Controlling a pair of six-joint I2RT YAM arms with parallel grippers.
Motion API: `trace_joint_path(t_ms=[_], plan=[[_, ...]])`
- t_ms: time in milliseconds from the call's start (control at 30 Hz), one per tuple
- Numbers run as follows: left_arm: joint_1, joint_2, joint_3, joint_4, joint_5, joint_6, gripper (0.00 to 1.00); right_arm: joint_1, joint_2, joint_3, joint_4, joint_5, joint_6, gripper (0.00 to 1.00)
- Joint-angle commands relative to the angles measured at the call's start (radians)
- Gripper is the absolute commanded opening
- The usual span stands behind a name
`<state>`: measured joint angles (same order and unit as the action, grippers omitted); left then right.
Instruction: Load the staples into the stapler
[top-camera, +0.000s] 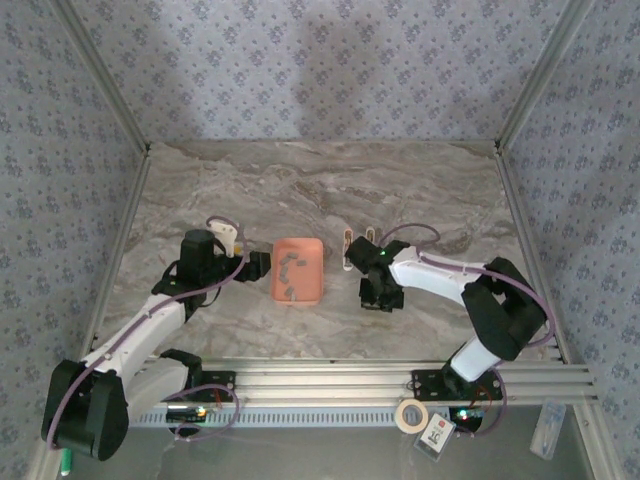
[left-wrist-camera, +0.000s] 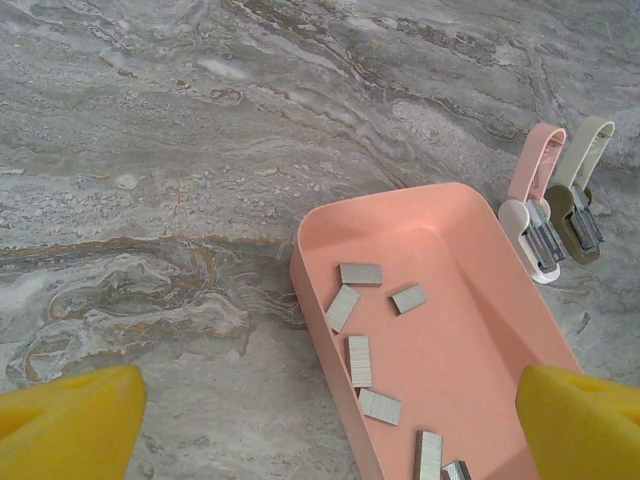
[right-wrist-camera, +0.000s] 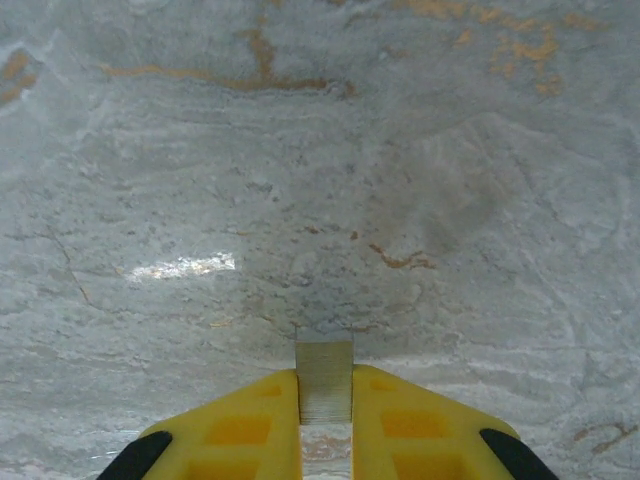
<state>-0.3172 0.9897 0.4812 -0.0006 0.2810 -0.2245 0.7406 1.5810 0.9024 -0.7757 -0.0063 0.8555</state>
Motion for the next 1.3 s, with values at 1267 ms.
trace_joint_path(t_ms=[1267], plan=[[-0.008,0.037,0.014,0.014,0.019,0.022,0.95,-0.037,0.211,0.215,-0.178,-0.067,-0.277,0.32]])
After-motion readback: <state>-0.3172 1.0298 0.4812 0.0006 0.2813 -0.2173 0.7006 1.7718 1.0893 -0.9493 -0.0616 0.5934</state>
